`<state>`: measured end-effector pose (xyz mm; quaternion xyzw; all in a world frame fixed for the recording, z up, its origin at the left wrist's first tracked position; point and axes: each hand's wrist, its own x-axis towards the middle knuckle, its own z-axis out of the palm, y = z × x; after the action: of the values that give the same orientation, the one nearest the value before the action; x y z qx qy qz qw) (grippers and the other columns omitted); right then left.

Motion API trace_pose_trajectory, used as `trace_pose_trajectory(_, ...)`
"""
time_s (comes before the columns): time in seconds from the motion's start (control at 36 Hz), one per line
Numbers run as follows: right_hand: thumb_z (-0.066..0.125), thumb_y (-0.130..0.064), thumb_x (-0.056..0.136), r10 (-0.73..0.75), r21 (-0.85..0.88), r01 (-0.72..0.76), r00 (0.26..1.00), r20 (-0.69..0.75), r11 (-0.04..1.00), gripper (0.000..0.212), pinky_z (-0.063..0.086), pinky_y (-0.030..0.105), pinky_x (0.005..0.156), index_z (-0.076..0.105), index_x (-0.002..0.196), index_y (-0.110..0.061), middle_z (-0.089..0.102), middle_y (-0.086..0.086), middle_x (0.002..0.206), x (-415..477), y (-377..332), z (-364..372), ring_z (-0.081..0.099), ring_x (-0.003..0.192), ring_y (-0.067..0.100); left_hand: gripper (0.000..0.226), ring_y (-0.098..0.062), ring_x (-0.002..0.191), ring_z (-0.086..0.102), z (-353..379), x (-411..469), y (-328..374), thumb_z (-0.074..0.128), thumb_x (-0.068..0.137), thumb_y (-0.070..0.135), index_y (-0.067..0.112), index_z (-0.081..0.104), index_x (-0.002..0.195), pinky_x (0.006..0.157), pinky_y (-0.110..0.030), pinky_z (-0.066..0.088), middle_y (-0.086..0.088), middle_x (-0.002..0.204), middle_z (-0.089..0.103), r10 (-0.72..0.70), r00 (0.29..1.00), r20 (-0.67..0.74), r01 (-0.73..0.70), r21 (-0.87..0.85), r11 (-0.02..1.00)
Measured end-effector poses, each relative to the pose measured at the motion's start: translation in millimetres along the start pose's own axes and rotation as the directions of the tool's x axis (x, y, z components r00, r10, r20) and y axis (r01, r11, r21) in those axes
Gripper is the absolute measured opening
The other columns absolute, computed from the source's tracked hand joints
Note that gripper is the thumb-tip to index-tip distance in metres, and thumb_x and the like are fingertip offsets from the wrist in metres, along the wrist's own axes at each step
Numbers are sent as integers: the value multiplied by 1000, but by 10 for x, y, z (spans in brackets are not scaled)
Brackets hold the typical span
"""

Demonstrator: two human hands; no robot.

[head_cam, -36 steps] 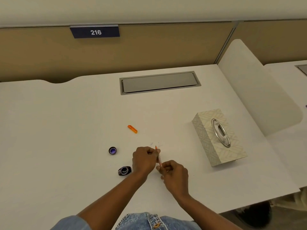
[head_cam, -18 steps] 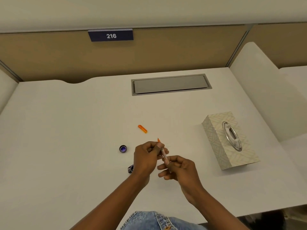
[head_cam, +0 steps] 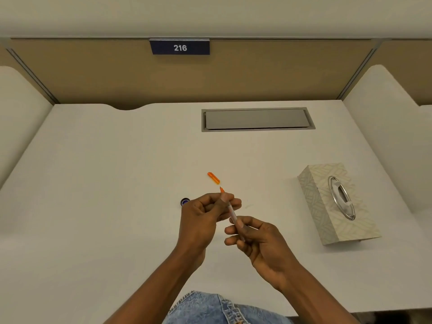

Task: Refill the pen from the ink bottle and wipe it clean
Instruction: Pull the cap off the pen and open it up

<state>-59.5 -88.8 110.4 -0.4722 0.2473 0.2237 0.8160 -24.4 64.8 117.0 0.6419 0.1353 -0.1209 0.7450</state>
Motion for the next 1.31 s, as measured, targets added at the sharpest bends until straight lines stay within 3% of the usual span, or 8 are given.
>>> trace_pose_trajectory(0.14,73,-22,81,-54,-79,54,999,-2,995,43,65,26,64,73,115,4,78,28,100,-58,23,135,78,75,34,27,-24,103,81,-79,-83,5,56,109,20,5,79,113,97,-38,62,-8,105,85,-14,1000,1,14,-50,999)
trace_pose_trajectory(0.22,66,-25,90,-34,-57,35,999,26,998,39,63,25,62,74,116,3,79,28,101,-92,52,190,78,73,33,31,-21,106,81,-127,-132,-1,49,112,19,6,78,115,98,-38,61,-6,107,85,-13,1000,7,13,-33,999)
trace_pose_trajectory(0.33,54,-16,106,-15,-81,19,999,45,997,30,63,25,60,74,117,3,79,28,102,-136,89,220,78,72,32,34,-20,107,80,-179,-196,3,45,113,19,7,77,117,94,-34,61,-5,109,84,-35,999,25,36,-51,998)
trace_pose_trajectory(0.47,63,-20,95,-4,-100,8,999,45,995,29,61,24,59,78,109,1,79,26,99,-177,103,270,78,72,30,35,-23,109,80,-235,-264,6,44,113,20,6,76,120,96,-35,63,-7,112,84,-40,998,56,44,-64,997)
trace_pose_trajectory(0.67,59,-14,104,5,-130,2,999,52,992,26,59,24,57,79,108,0,79,25,96,-208,129,304,78,72,30,34,-26,108,80,-289,-312,19,44,113,17,3,75,119,97,-37,64,-10,112,83,-20,998,63,25,-82,996)
trace_pose_trajectory(0.92,66,-20,97,-20,-228,34,998,64,973,25,61,25,58,84,102,-4,76,21,85,-229,168,390,76,68,30,32,-25,100,82,-311,-363,13,50,111,18,-1,75,110,80,-26,64,-12,101,84,-10,999,-39,8,-64,998)
trace_pose_trajectory(1.08,63,-16,101,-60,-273,68,998,37,960,24,61,27,59,82,105,-2,73,18,80,-226,217,398,74,67,30,27,-28,94,83,-274,-388,2,55,109,16,3,77,102,84,-35,65,-13,93,84,-16,993,-114,6,-85,996)
trace_pose_trajectory(1.31,67,-10,99,-153,-298,137,988,-31,945,18,63,30,61,81,104,-2,73,17,75,-253,308,408,73,60,29,23,-27,84,83,-211,-445,-5,61,106,14,6,80,97,75,-28,66,-10,86,84,6,981,-196,-19,-67,998)
